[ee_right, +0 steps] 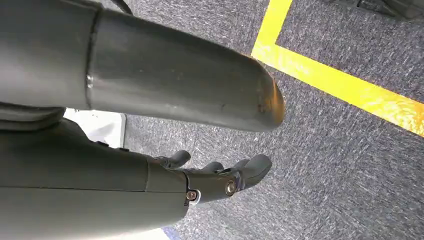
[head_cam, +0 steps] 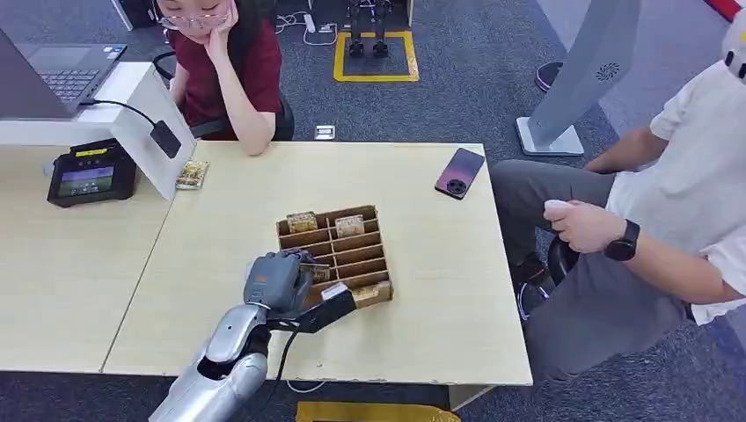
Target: Pass the card to the sensor for recognition and then transmit it.
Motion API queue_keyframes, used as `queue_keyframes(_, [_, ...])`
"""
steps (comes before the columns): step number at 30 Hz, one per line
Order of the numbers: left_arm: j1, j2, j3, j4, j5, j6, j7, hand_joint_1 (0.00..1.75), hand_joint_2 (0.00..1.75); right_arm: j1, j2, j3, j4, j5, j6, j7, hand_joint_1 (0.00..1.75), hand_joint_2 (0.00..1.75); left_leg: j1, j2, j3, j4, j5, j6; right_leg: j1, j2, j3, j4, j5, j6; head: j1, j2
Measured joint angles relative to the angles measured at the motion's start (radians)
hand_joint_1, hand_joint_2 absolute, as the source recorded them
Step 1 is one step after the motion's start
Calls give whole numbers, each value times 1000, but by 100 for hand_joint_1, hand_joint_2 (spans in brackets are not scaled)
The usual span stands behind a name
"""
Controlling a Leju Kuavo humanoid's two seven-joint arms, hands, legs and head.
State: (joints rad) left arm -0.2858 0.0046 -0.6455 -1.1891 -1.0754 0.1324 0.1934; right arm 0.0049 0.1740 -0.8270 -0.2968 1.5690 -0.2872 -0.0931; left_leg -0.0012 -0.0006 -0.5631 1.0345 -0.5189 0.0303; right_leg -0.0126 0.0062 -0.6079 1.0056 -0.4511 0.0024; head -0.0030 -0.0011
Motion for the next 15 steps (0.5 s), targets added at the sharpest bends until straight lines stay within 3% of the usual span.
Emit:
queue_keyframes(11, [0,0,0,0,14,1,-3,175,175,0,0,1,0,0,0,0,0,0,0,0,0,0,0,0,0,0,0,0,0,0,0,0])
queue_keyframes(15, [0,5,0,-1,51,8,-29,175,175,0,0,2,0,0,0,0,0,0,0,0,0,0,0,0,0,0,1,0,0,0,0,0])
